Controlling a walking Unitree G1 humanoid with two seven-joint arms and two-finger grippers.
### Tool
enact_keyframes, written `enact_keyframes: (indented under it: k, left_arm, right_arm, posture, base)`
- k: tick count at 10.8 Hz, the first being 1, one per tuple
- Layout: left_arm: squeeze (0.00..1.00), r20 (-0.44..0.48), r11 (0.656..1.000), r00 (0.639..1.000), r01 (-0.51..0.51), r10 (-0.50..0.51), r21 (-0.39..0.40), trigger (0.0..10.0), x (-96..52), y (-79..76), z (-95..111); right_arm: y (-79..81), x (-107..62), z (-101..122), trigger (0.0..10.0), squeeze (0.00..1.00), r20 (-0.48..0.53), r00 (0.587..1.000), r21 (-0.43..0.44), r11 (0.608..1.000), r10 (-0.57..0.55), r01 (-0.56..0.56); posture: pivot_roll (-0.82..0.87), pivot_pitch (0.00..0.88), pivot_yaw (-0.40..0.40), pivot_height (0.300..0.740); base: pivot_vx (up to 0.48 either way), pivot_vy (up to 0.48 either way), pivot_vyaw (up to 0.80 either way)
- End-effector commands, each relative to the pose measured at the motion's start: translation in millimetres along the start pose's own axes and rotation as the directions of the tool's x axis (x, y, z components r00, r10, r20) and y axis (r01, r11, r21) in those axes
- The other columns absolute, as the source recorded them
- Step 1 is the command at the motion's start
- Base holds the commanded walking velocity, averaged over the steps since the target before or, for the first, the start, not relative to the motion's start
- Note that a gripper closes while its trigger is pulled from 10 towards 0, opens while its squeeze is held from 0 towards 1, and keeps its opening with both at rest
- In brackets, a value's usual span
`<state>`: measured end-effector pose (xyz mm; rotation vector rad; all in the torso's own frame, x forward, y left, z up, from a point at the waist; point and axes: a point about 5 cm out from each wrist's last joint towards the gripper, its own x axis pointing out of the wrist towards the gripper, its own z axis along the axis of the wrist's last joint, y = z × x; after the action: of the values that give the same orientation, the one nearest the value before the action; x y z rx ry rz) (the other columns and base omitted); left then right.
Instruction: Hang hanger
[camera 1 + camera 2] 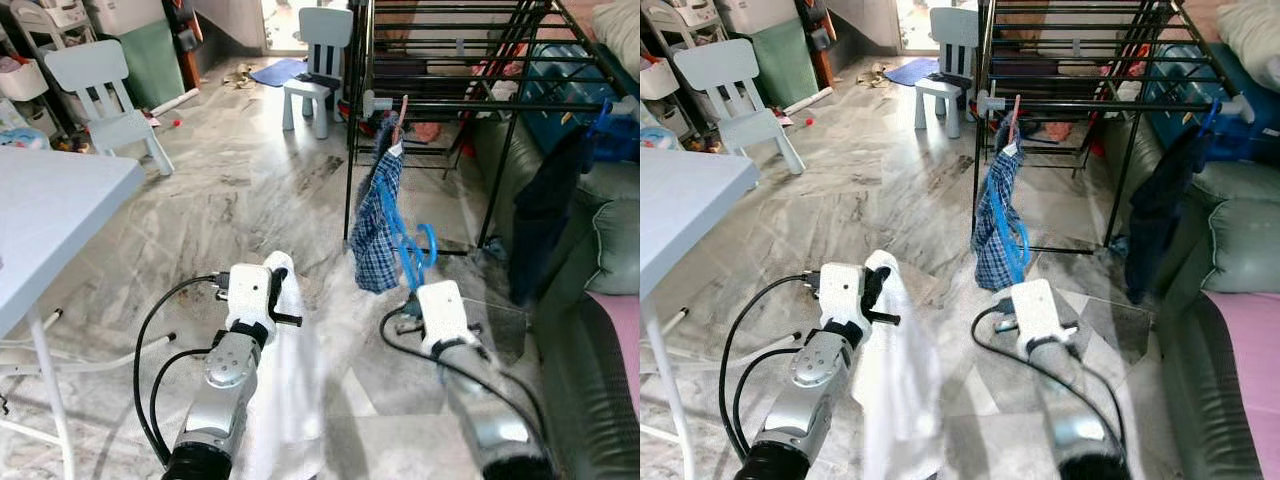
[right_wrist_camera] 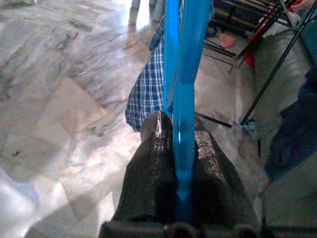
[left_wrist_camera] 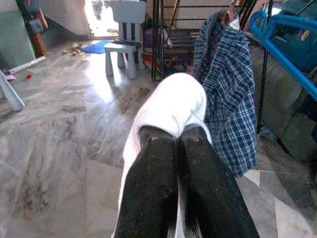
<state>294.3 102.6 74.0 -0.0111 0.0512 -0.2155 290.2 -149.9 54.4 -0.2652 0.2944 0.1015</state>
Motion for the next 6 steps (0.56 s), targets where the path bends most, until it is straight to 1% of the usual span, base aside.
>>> enact_keyframes:
  k: [1,2,3,4,5,6]
  left_arm:
    - [0.0,0.009,1.0,1.0,-0.006,0.006,0.022,10.0,1.9,-0.2,0]
    - [0.0,-0.002,1.0,1.0,-0.016,0.016,0.025,10.0,0.0,0.8,-3]
    - [0.0,0.003,0.999,1.0,-0.022,0.021,0.033,10.0,-2.4,3.8,-3]
    - [0.0,0.013,0.999,0.999,-0.031,0.031,0.032,10.0,-2.4,9.2,0]
    - [0.0,0.015,0.998,0.998,-0.059,0.058,0.028,10.0,-2.9,15.8,0]
    - [0.0,0.01,0.998,0.998,-0.062,0.062,0.031,10.0,-3.5,15.8,-2]
  right_arm:
    - [4.2,2.2,0,10.0,0.0,-0.001,1.0,-0.012,1.0,0.022,-0.022]
    - [6.6,3.1,0,10.0,0.0,0.0,0.999,-0.02,0.999,0.04,-0.04]
    - [8.9,5.3,-2,10.0,0.0,0.001,0.999,-0.028,0.999,0.046,-0.046]
    - [9.8,7.2,4,10.0,0.0,0.017,0.999,-0.012,0.999,0.042,-0.042]
    - [12.6,7.4,11,10.0,0.0,0.046,0.997,-0.019,0.998,0.056,-0.055]
    - [11.7,6.9,7,10.0,0.0,0.042,0.998,-0.018,0.999,0.051,-0.051]
  posture:
    - [-0.03,0.01,0.006,0.74]
    - [-0.03,0.036,0.009,0.74]
    - [-0.02,0.041,0.005,0.74]
    - [-0.02,0.06,0.0,0.74]
    - [-0.02,0.076,-0.003,0.74]
    - [-0.01,0.084,-0.007,0.74]
  base:
    - [0.0,0.0,0.0]
    - [0.0,0.0,0.0]
    - [0.0,0.0,0.0]
    - [0.0,0.0,0.0]
    - [0.0,0.0,0.0]
    - [0.0,0.0,0.0]
